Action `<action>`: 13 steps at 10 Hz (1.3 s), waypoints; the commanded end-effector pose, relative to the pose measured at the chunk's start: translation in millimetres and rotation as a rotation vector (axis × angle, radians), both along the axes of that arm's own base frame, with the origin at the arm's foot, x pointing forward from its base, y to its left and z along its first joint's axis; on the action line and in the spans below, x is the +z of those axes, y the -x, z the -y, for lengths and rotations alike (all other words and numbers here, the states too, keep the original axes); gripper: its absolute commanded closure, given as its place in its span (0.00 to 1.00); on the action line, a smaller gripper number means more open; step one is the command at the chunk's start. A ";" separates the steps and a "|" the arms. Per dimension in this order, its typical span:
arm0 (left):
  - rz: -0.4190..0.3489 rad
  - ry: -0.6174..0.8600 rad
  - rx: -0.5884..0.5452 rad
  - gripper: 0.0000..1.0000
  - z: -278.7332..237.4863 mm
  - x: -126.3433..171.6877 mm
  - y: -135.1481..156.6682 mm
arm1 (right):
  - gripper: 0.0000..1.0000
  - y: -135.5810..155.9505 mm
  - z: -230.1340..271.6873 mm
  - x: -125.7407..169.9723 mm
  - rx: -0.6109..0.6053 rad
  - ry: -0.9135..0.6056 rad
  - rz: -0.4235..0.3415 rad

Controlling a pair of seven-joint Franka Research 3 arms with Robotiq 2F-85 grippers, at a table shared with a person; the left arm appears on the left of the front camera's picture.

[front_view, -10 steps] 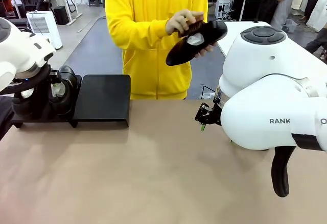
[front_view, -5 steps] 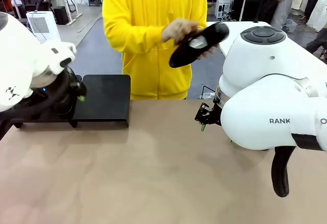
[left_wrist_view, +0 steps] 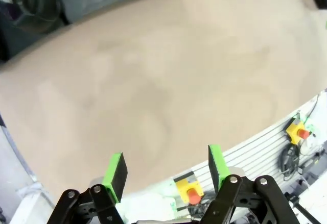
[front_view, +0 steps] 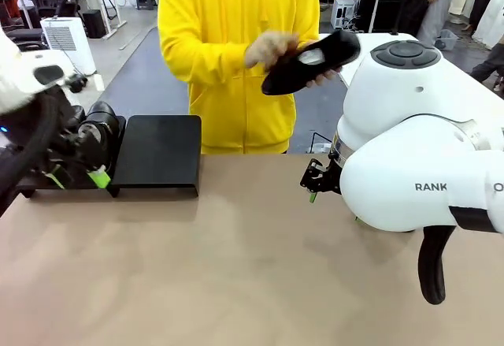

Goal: Organize the shoes by placing them on the stand.
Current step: Pick up one Shoe and place it in the middle of the table.

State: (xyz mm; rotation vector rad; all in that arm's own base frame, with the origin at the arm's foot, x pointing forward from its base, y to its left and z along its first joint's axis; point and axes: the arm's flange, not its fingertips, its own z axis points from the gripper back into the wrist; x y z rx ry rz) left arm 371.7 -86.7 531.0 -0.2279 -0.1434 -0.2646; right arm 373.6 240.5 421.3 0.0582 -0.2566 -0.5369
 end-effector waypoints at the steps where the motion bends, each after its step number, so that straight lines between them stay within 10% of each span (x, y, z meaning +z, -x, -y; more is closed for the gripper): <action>1: 0.036 0.019 -0.007 0.18 2.8 2.8 -8.0 | 0.00 -1.8 0.4 1.6 0.019 -0.007 0.006; 5: -0.022 0.030 0.001 0.18 6.8 -1.9 -16.7 | 0.00 0.0 0.0 0.0 0.000 0.000 0.000; 13: -0.020 0.003 0.000 0.18 10.0 -3.7 -9.3 | 0.00 -111.6 92.5 -16.1 0.616 0.076 -0.029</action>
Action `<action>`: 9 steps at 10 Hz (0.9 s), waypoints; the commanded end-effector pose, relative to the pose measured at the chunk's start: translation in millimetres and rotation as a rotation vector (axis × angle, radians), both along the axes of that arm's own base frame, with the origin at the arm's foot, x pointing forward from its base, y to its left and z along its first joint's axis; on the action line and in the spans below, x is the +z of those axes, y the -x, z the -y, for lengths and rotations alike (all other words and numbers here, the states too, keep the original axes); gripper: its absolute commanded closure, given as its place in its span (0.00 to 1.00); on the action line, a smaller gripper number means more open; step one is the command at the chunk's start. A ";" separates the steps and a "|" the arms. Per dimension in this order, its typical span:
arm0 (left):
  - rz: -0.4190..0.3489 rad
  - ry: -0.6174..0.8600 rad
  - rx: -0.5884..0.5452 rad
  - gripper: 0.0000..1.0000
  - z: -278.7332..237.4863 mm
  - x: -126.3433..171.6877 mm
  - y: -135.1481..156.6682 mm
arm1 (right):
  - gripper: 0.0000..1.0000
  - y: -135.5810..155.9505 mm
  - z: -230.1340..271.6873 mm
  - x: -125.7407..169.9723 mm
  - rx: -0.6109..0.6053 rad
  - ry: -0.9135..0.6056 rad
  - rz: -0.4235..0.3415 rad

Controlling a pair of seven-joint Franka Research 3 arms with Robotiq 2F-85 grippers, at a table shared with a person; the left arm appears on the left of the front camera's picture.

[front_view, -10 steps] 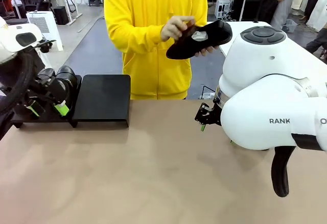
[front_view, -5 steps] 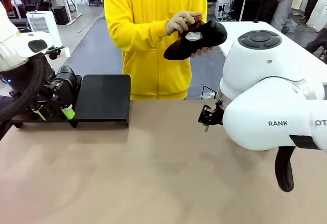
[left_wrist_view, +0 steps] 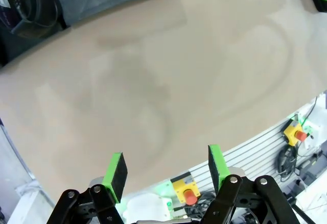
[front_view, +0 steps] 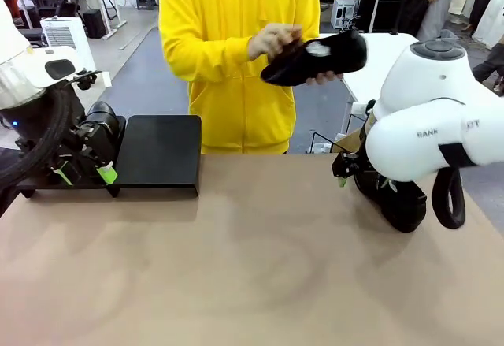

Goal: Organize the shoes by placing them on the stand.
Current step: Pick up one Shoe and place it in the middle of the table.

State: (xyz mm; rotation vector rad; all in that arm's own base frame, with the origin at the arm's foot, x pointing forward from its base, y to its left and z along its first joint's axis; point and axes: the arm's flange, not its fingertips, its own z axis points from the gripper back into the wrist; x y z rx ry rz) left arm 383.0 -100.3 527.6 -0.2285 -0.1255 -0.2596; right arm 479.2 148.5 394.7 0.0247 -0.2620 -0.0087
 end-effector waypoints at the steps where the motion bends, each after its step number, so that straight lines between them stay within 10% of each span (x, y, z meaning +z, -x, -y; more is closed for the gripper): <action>1: -0.001 0.005 -0.003 0.18 -3.5 -0.4 1.9 | 0.00 11.3 -2.0 0.5 -0.096 0.004 0.016; 9: -0.001 0.005 -0.003 0.18 -3.5 -0.4 1.9 | 0.00 2.8 49.7 30.4 0.042 0.048 -0.003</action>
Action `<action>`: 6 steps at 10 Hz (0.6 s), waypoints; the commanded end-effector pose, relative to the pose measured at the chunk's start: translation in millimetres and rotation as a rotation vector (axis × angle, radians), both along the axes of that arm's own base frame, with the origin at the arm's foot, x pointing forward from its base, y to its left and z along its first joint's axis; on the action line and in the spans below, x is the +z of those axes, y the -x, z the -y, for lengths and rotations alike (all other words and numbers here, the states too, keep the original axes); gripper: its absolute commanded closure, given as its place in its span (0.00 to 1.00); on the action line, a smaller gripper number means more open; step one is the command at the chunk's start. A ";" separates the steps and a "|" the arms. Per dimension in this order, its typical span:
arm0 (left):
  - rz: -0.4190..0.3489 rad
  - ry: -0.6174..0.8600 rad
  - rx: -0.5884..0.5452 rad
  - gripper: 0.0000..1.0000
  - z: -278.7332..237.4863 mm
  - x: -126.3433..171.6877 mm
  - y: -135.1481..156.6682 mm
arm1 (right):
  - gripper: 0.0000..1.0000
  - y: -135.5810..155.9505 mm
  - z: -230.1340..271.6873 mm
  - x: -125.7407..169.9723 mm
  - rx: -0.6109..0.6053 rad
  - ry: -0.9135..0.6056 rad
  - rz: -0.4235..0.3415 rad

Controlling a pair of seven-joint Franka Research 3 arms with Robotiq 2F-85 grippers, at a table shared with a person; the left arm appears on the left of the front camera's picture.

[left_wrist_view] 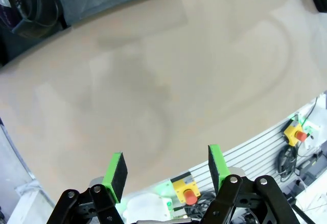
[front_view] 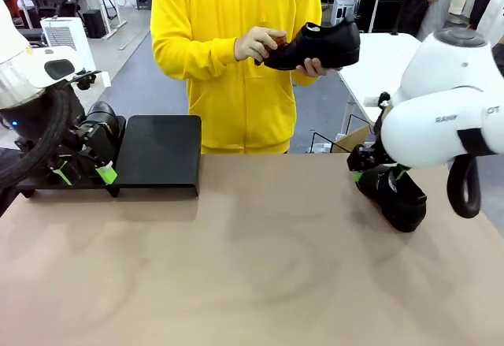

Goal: Organize the shoes by placing them on the stand.
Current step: Pick up one Shoe and place it in the middle of the table.

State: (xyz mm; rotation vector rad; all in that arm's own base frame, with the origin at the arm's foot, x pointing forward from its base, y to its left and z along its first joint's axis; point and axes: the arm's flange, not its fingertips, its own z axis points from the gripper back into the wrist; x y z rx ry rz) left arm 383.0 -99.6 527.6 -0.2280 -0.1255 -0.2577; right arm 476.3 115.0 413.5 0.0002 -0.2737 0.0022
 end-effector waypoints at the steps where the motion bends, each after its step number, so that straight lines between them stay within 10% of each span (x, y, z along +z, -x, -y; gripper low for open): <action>1: -0.001 0.005 -0.005 0.18 -2.8 -0.3 2.0 | 0.00 -2.8 23.7 11.0 0.037 0.035 -0.037; 6: -0.001 0.005 -0.005 0.18 -2.8 -0.3 2.0 | 0.00 -53.6 63.7 -27.8 0.075 0.136 -0.081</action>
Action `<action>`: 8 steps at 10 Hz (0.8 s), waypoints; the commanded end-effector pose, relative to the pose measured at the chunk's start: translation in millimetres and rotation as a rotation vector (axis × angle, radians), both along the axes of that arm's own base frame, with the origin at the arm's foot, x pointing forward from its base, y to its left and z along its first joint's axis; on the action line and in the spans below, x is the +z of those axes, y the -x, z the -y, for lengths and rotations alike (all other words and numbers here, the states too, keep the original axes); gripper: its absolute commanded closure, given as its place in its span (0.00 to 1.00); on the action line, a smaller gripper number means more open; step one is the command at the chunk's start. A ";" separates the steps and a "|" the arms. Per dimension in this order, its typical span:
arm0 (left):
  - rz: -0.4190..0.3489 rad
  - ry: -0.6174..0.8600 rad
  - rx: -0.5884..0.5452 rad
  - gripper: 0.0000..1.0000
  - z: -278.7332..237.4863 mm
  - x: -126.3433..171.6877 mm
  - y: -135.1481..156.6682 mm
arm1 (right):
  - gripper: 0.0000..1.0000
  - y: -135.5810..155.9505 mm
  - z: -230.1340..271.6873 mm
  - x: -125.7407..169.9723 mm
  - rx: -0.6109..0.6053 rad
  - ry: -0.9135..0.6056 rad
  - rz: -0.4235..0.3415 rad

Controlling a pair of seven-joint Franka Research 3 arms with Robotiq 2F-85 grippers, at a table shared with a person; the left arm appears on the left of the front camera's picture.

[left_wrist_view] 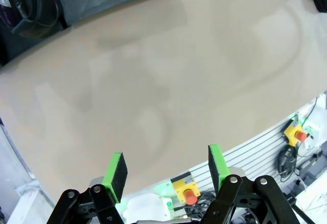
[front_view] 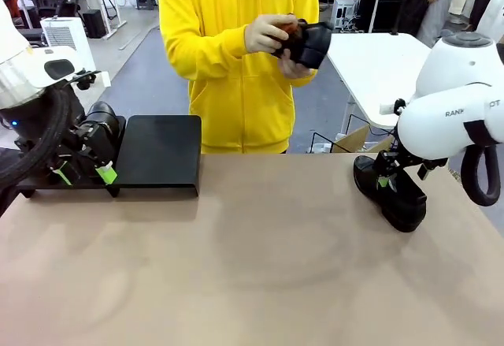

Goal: Organize the shoes by placing them on the stand.
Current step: Pick up one Shoe and place it in the middle of the table.

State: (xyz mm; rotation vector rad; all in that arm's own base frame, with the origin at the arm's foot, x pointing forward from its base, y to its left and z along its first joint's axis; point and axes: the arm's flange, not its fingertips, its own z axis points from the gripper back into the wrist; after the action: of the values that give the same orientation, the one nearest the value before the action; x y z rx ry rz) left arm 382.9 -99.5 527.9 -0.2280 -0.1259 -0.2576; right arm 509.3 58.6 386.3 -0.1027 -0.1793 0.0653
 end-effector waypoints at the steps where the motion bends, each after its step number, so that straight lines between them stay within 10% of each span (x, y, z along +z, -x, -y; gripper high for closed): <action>1: -0.002 0.005 -0.005 0.18 -2.7 -0.6 1.8 | 0.00 -29.2 18.2 -5.0 0.002 0.009 0.008; 8: -0.002 0.005 -0.005 0.18 -2.7 -0.6 1.8 | 0.00 -55.4 66.3 -27.1 -0.087 -0.068 -0.055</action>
State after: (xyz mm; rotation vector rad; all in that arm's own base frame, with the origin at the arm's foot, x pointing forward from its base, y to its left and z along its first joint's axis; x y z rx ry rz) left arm 382.8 -99.4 527.8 -0.2279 -0.1256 -0.2575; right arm 556.0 3.1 354.0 -0.0830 -0.1402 -0.0394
